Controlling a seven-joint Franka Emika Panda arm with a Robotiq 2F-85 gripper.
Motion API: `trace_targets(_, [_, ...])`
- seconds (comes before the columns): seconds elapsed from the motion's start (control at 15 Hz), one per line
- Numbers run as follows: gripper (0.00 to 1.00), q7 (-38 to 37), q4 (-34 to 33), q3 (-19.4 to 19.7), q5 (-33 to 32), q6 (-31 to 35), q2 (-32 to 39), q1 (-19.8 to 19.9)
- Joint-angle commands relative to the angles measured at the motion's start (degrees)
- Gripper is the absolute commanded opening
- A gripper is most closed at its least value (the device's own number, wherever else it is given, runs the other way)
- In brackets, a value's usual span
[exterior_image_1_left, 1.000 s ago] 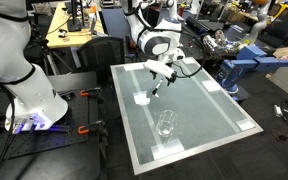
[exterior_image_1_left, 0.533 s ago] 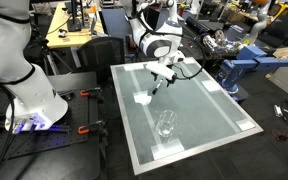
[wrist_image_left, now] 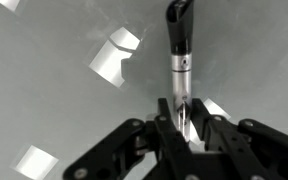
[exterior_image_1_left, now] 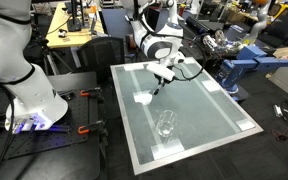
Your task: Pick up the marker from the table and put it in the glass
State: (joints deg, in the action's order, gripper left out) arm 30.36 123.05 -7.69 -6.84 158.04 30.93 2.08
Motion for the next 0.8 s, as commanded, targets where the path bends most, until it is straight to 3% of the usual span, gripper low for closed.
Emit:
trace_targets(0.0, [0.0,1.27,-1.65,-1.44,-1.13,-2.01,0.56,1.56])
trace_targets(0.13, [0.05,0.53,-2.32,-2.09,0.1,-4.61,0.45,1.94])
trace_targets(0.73, [0.05,-11.15,-1.5,0.36,1.59,-11.39,-5.95,-0.34])
